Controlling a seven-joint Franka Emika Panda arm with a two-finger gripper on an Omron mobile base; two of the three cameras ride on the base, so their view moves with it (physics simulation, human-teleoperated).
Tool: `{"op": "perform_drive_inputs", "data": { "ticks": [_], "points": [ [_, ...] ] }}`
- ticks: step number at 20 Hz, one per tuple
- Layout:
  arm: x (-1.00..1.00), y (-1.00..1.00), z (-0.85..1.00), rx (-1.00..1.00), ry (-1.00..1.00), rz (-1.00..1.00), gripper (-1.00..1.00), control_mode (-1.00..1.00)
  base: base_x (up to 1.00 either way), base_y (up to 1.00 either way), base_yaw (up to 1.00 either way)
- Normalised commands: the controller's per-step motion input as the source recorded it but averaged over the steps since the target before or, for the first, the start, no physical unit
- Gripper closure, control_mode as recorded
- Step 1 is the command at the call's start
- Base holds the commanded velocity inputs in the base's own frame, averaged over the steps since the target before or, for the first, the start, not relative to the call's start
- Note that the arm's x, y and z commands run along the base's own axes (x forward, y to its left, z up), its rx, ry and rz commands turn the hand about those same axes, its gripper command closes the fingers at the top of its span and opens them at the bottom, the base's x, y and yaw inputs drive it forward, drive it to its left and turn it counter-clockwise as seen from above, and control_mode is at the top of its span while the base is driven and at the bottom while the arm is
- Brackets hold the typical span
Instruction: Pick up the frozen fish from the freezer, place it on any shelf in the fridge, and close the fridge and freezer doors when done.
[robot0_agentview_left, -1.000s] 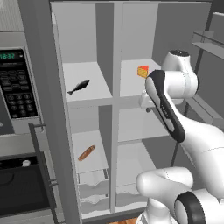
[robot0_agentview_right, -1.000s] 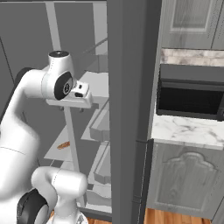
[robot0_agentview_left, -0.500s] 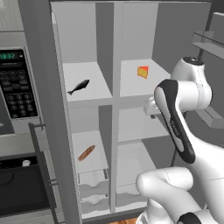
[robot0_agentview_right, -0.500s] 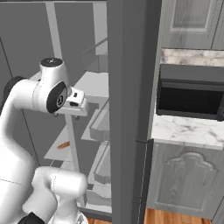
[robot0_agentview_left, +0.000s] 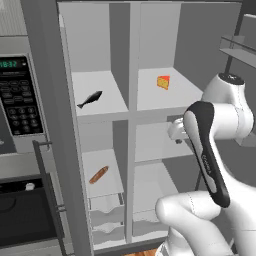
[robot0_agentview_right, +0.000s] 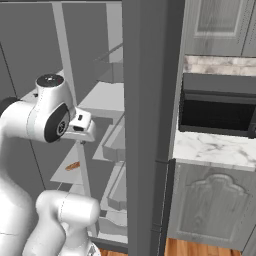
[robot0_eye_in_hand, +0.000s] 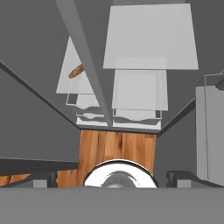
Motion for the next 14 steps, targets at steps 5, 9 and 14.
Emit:
{"op": "perform_drive_inputs", "data": {
  "ticks": [5, 9, 14],
  "points": [
    [-0.07, 0.47, 0.0, 0.0, -0.01, 0.0, -1.0, -1.0, 0.0, 0.0, 0.0],
    [0.0, 0.42, 0.0, 0.0, 0.0, 0.0, -1.0, -1.0, 0.0, 0.0, 0.0],
    [0.0, 0.34, 0.0, 0.0, 0.0, 0.0, -1.0, -1.0, 0.0, 0.0, 0.0]
  ]
}}
